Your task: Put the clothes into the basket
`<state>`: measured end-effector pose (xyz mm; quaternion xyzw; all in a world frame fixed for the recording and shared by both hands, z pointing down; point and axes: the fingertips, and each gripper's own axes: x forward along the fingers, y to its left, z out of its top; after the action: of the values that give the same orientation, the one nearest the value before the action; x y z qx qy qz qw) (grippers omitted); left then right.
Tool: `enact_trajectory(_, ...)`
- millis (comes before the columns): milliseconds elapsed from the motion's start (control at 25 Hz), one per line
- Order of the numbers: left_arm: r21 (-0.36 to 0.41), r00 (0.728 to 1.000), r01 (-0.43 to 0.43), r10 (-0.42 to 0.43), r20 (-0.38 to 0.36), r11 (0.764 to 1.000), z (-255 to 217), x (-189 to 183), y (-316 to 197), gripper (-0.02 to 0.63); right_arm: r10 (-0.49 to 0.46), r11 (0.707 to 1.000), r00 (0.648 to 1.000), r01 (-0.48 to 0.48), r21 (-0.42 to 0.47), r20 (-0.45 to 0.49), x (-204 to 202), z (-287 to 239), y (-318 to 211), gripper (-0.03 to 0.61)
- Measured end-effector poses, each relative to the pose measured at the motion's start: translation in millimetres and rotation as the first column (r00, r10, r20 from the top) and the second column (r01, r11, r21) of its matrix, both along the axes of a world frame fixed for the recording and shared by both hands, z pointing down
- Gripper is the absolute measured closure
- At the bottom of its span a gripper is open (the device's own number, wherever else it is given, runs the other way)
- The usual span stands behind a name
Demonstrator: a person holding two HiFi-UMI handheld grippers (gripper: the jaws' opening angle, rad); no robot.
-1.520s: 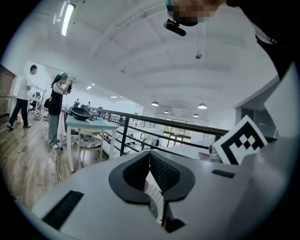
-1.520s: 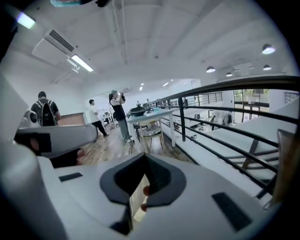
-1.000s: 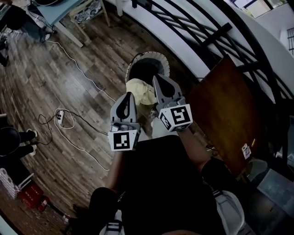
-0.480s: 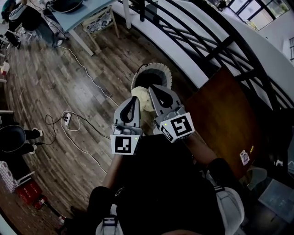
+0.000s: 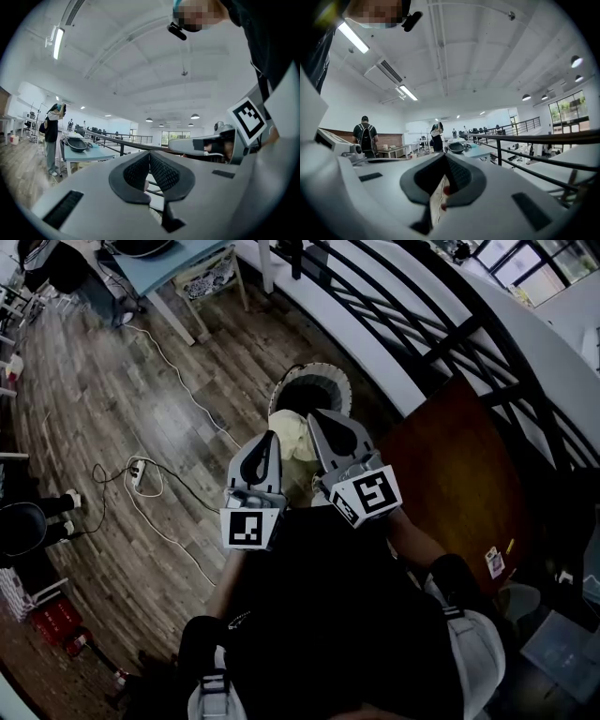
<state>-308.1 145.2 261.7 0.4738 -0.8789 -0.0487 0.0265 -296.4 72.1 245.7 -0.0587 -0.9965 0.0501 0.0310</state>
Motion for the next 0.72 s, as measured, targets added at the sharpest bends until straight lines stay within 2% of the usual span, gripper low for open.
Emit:
enact_trajectory(240, 0.023, 0.999, -0.037, 0.037, 0.002, 0.999, -2, 1, -21, 0.6, 0.027, 0.999, 0.999, -0.028, -0.043, -0.021, 5, 12, -4, 0.571)
enact_trajectory(720, 0.046, 0.998, -0.056, 0.057, -0.021, 0.997, 2, -1, -32, 0.6, 0.039, 0.999, 0.999, -0.04, -0.007, -0.034, 5, 16, -4, 0.571)
